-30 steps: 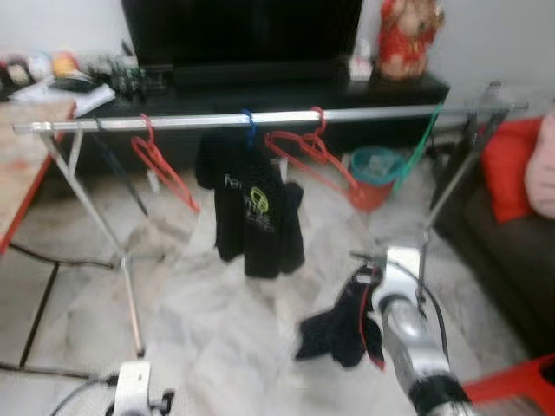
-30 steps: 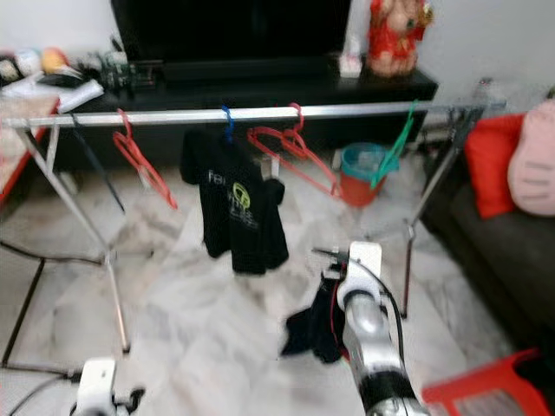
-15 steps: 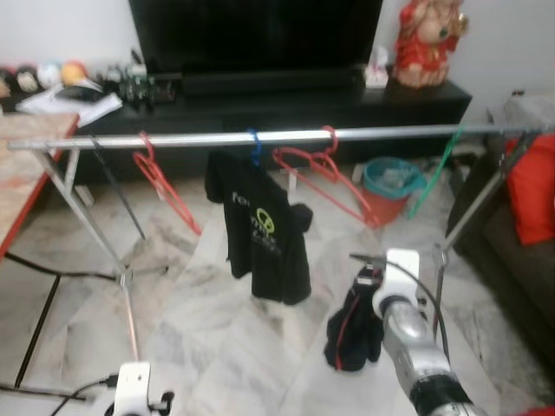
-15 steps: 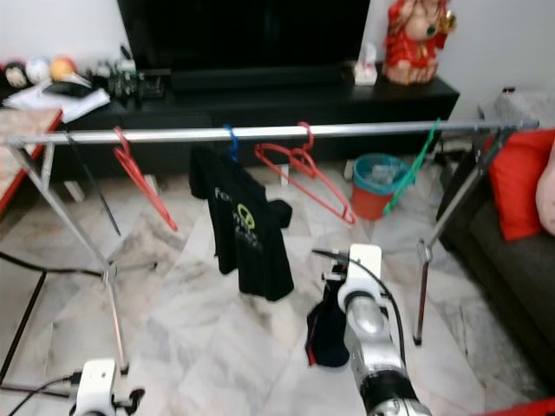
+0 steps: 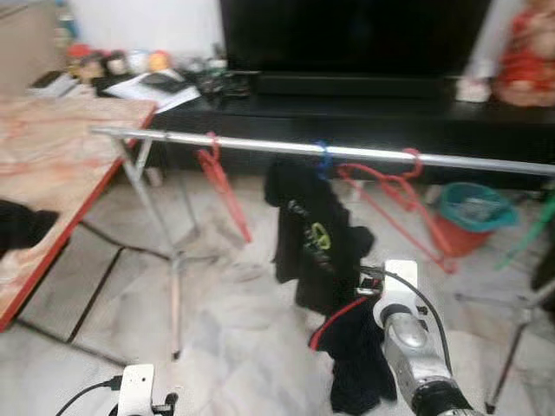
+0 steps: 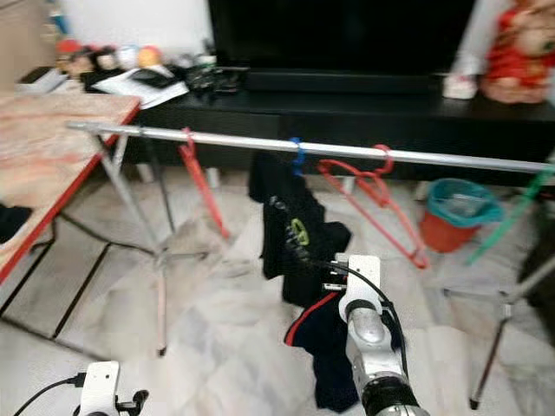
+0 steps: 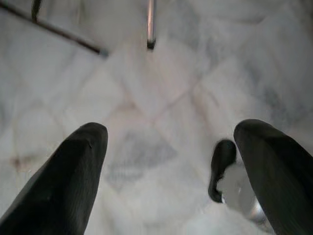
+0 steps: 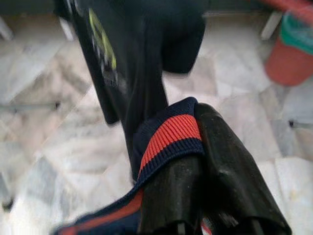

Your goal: Hang hanger

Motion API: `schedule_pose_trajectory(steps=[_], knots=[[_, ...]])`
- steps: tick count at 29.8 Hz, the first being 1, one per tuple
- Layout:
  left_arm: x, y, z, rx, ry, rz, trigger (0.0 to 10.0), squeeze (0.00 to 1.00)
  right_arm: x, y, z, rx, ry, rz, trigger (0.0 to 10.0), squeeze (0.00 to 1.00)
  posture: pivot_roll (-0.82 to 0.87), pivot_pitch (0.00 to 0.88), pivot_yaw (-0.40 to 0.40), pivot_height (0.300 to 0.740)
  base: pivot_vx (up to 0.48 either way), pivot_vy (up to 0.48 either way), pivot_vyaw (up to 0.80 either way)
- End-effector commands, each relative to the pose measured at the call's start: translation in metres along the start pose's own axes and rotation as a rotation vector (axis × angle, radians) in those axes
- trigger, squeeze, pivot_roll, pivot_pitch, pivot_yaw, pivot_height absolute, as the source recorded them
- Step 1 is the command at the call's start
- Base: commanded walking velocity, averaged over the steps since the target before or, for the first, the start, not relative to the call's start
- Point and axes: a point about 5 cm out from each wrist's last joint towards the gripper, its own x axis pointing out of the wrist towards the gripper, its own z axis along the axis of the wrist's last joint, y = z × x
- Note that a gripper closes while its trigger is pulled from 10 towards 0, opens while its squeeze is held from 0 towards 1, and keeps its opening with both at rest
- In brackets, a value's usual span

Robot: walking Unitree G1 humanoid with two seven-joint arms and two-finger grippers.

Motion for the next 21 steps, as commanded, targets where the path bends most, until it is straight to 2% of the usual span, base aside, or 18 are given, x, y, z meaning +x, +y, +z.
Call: schedule_pose_trajectory(steps=[1,6,10,12,13,15,16,17,18,19,20,21], knots=[[-0.001,0.004,-0.005,0.013,0.020,0.010,10.0,0.00,0.000,0.002,0.001,0.003,-0.015,0.002,10.0,0.00,0.03,0.000,0.017,0.740,0.000,0.000,0.00],[-0.002,0.004,-0.007,0.017,0.021,0.005,10.0,0.00,-0.001,0.001,-0.004,0.008,-0.001,-0.008,10.0,0.00,0.04,0.000,0.028,0.740,0.000,0.000,0.00],[-0.001,0.004,-0.003,0.013,0.001,-0.004,10.0,0.00,-0.001,-0.004,-0.002,-0.029,-0.011,-0.023,10.0,0.00,0.01,0.000,0.019,0.740,0.000,0.000,0.00],[-0.003,0.005,-0.008,0.041,0.022,-0.009,10.0,0.00,-0.001,-0.007,-0.006,-0.012,0.011,-0.058,10.0,0.00,0.03,0.000,0.040,0.740,0.000,0.000,0.00],[-0.003,0.008,-0.008,0.010,0.023,-0.005,10.0,0.00,0.002,-0.004,0.000,-0.002,-0.006,-0.040,10.0,0.00,0.05,0.000,0.045,0.740,0.000,0.000,0.00],[-0.002,0.012,-0.005,0.068,0.025,-0.012,10.0,0.00,0.004,-0.001,0.011,0.112,-0.041,-0.073,10.0,0.00,0.03,0.000,0.027,0.740,0.000,0.000,0.00],[-0.001,0.021,-0.001,-0.050,0.016,0.054,10.0,0.00,0.002,0.009,0.005,0.130,-0.017,-0.044,10.0,0.00,0.03,0.000,0.043,0.740,0.000,0.000,0.00],[-0.001,0.024,0.000,-0.125,0.009,0.083,10.0,0.00,0.001,0.012,0.001,0.093,0.005,-0.035,10.0,0.00,0.03,0.000,0.043,0.740,0.000,0.000,0.00],[0.000,0.022,0.007,-0.114,-0.023,0.072,10.0,0.00,-0.001,0.015,0.000,0.137,0.003,-0.025,10.0,0.00,0.04,0.000,0.033,0.740,0.000,-0.251,0.00],[0.002,0.013,0.017,0.007,-0.078,0.012,10.0,0.00,-0.003,0.015,0.001,0.198,-0.013,-0.011,10.0,0.00,0.07,0.000,0.015,0.740,0.000,-0.270,0.00],[0.002,0.008,0.020,0.072,-0.098,-0.020,10.0,0.00,-0.004,0.015,0.001,0.207,-0.018,-0.003,10.0,0.00,0.07,0.000,0.007,0.740,0.000,-0.270,0.00],[0.003,0.005,0.020,0.094,-0.086,-0.044,10.0,0.00,-0.003,0.016,-0.003,0.181,0.004,-0.004,10.0,0.00,0.05,0.000,0.006,0.740,0.000,-0.262,0.00]])
